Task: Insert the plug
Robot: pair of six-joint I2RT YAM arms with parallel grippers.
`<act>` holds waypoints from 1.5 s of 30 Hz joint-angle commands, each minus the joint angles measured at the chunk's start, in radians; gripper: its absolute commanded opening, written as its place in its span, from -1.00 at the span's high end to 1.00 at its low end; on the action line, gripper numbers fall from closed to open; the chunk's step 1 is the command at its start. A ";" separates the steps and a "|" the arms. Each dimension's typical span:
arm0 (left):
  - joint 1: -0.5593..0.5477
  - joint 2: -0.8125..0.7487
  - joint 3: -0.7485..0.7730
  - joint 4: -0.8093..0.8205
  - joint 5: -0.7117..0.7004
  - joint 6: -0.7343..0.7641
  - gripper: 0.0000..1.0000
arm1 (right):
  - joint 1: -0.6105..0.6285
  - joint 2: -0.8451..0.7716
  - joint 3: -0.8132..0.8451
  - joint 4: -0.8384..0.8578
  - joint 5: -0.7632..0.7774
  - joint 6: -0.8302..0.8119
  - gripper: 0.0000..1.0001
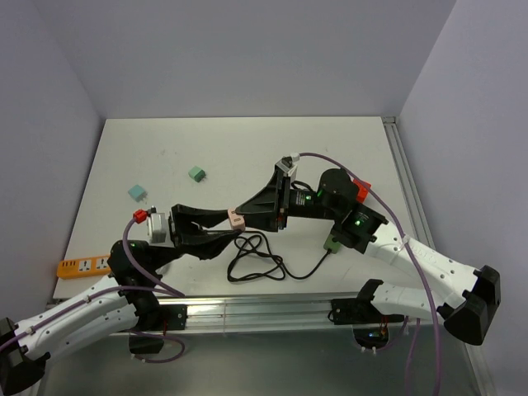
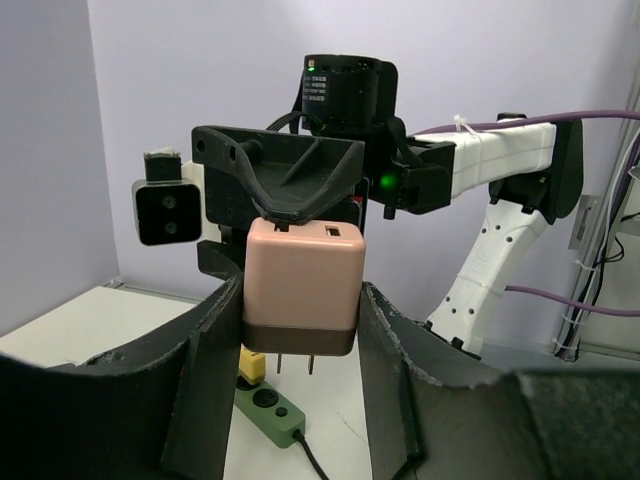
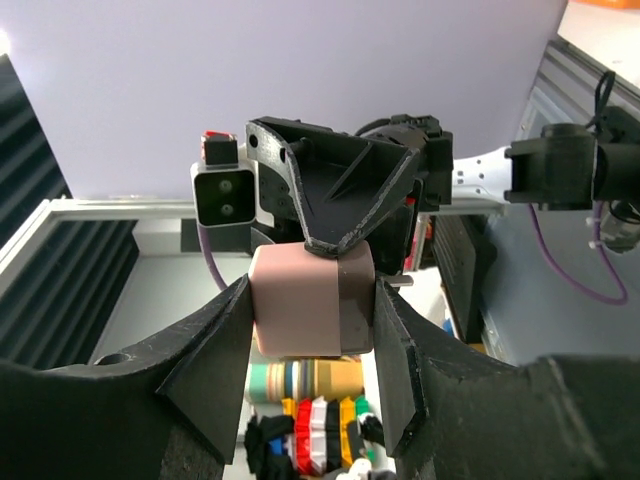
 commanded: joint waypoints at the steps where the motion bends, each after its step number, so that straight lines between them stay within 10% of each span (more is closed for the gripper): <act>1: -0.002 0.028 0.068 -0.015 -0.024 -0.001 0.37 | 0.042 -0.004 0.045 0.040 0.033 0.012 1.00; 6: -0.002 0.041 0.089 -0.055 -0.021 -0.004 0.99 | 0.064 0.008 0.074 0.014 0.050 -0.004 0.95; 10: -0.002 0.019 0.130 -0.170 -0.015 0.002 0.99 | 0.064 0.014 0.166 -0.160 0.075 -0.174 -0.30; 14: -0.002 -0.007 0.178 -0.324 0.010 0.026 0.99 | 0.064 0.005 0.294 -0.532 0.206 -0.395 -0.89; 20: -0.002 -0.073 0.201 -0.492 0.008 0.045 0.99 | 0.064 0.002 0.401 -0.769 0.273 -0.602 -0.87; 28: -0.002 -0.027 0.295 -0.693 0.017 0.100 0.99 | 0.096 0.166 0.627 -1.021 0.360 -0.747 -0.08; 45: -0.002 0.017 0.325 -0.766 0.003 0.132 0.99 | 0.223 0.287 0.729 -1.081 0.423 -0.724 -0.14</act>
